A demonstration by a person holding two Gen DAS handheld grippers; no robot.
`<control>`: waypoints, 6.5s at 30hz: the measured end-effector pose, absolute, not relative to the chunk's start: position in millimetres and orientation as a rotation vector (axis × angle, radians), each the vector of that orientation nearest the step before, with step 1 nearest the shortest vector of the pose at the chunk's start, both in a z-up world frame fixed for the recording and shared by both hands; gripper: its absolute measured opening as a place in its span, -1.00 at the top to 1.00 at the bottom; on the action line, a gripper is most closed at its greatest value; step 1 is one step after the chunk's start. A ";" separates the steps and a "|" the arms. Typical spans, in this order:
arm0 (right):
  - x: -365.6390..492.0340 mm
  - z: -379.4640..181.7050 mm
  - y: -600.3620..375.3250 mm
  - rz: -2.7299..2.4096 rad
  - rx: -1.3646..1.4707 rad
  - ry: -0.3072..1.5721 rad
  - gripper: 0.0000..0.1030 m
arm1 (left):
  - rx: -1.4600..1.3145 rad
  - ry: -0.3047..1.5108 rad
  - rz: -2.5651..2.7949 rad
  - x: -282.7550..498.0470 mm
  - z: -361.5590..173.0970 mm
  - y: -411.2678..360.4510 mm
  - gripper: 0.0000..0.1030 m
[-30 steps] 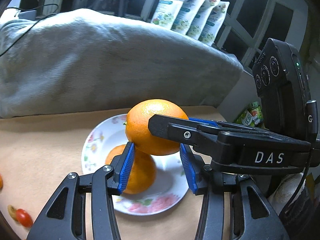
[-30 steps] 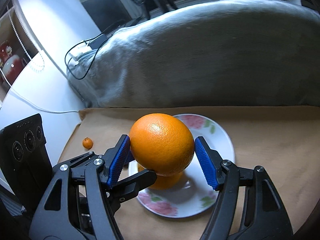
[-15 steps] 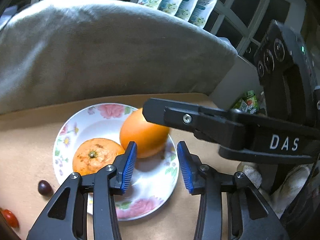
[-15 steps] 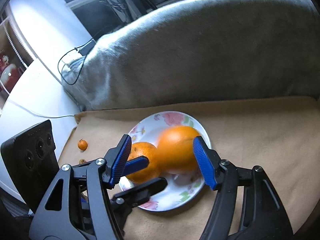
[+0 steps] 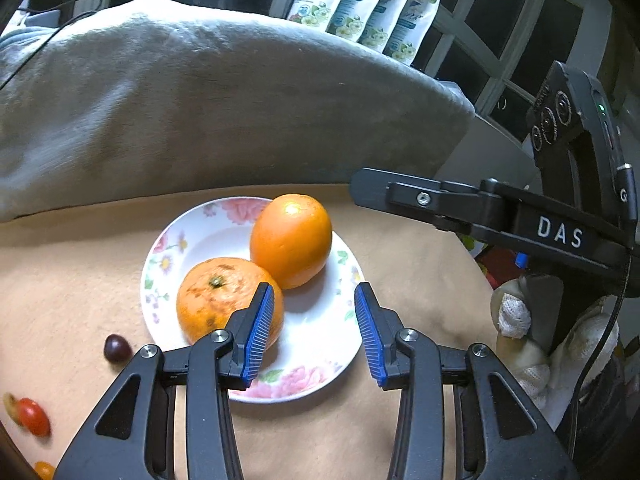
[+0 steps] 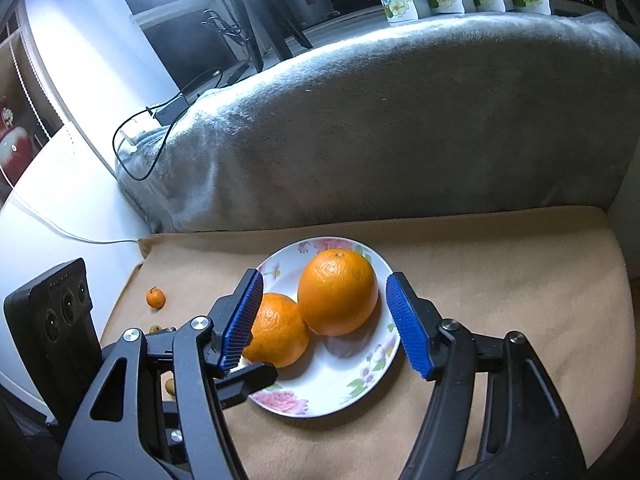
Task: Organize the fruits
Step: 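Lower the orange beside the first one and open the right gripper, then move the right gripper back toward the small fruits while the left gripper approaches the tomato, then hold the red tomato in the left gripper while the right gripper grasps the small brown fruit, then carry the tomato with the left gripper and the brown fruit with the right gripper over the plate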
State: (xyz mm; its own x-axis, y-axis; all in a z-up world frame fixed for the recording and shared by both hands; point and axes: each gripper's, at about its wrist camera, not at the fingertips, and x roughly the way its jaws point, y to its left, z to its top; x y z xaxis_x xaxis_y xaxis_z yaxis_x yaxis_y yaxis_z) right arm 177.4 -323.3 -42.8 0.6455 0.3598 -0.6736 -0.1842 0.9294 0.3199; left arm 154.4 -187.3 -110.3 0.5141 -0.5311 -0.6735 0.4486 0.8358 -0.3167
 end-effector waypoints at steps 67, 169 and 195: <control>78.1 -103.6 -127.8 0.652 -0.199 0.889 -0.19 | -0.039 0.844 -0.345 78.2 -146.0 24.6 0.54; 90.0 -83.2 -158.7 0.559 -0.210 0.811 0.42 | 0.200 0.761 -0.403 102.8 -115.3 -28.7 0.52; 109.8 -84.3 -257.1 0.404 -0.108 0.805 0.42 | 0.217 0.727 -0.511 156.2 -99.4 -124.5 0.52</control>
State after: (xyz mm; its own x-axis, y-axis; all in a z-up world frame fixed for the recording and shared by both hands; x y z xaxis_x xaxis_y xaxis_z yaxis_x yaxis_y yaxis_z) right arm 109.8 -257.1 -84.3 0.6216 0.3101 -0.7194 -0.3908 0.9186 0.0582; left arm 156.2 -124.5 -99.5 0.6321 -0.3694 -0.6812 0.5161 0.8564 0.0145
